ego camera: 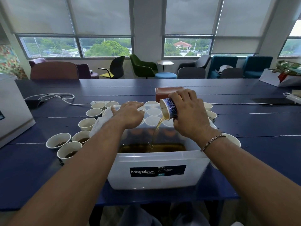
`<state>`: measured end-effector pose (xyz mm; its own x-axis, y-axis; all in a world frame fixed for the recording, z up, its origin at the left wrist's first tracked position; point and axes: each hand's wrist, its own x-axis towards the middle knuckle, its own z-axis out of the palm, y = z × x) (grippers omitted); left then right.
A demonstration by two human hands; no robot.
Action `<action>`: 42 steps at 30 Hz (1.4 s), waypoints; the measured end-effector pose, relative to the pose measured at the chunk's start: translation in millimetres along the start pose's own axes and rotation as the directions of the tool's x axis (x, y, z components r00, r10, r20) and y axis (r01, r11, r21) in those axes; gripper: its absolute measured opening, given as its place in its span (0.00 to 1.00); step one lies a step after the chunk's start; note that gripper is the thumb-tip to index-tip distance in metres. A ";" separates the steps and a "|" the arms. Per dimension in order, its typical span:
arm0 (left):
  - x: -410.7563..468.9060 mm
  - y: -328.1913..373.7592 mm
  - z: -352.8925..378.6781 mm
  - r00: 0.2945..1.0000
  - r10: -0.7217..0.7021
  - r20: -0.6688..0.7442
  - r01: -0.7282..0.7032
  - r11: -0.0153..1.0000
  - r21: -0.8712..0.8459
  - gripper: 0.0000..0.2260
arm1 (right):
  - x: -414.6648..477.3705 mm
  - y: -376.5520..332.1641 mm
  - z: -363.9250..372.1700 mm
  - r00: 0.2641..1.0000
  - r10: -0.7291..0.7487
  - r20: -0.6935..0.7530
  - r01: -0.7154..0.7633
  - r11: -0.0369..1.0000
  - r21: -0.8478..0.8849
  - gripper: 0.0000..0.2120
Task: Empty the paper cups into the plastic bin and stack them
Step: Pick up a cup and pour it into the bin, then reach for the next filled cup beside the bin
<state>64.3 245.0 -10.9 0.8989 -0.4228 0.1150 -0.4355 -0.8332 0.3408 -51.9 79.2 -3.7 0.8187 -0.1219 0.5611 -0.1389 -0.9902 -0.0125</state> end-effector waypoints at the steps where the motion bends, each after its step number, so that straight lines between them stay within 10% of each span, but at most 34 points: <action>1: -0.2 0.0 -0.3 1.000 0.000 0.002 0.000 1.000 0.002 0.20 | -0.1 -0.6 -0.2 1.000 -0.011 -0.011 0.011 1.000 -0.003 0.37; 11: -4.1 1.7 -3.0 1.000 0.002 0.011 -0.002 1.000 -0.007 0.20 | -1.2 -2.7 -0.5 0.994 -0.051 -0.095 0.051 0.999 -0.004 0.36; 18: -7.0 9.6 -5.1 1.000 -0.003 -0.009 0.003 1.000 -0.010 0.19 | -3.2 4.1 -7.8 0.963 0.216 0.160 -0.258 0.912 0.319 0.39; 23: -8.2 28.8 -13.5 0.998 -0.001 -0.068 0.004 0.999 0.043 0.17 | -1.6 21.6 -24.8 0.961 0.259 0.094 -0.274 0.863 0.425 0.39; 32: -30.6 145.7 -22.6 0.962 0.269 -0.042 -0.235 0.740 -0.630 0.25 | -26.7 70.3 -55.4 0.914 0.399 0.076 -0.374 0.755 0.538 0.37; 42: -45.5 216.6 17.8 0.914 0.402 0.060 -0.317 0.796 -0.515 0.20 | -74.5 121.4 -59.9 0.834 0.535 0.135 -0.526 0.695 0.491 0.33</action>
<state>-71.8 77.4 41.0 0.6430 -0.7429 0.1862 -0.6068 -0.3459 0.7157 -163.1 -27.9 2.5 0.6836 -0.6408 0.3494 -0.2535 -0.6573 -0.7097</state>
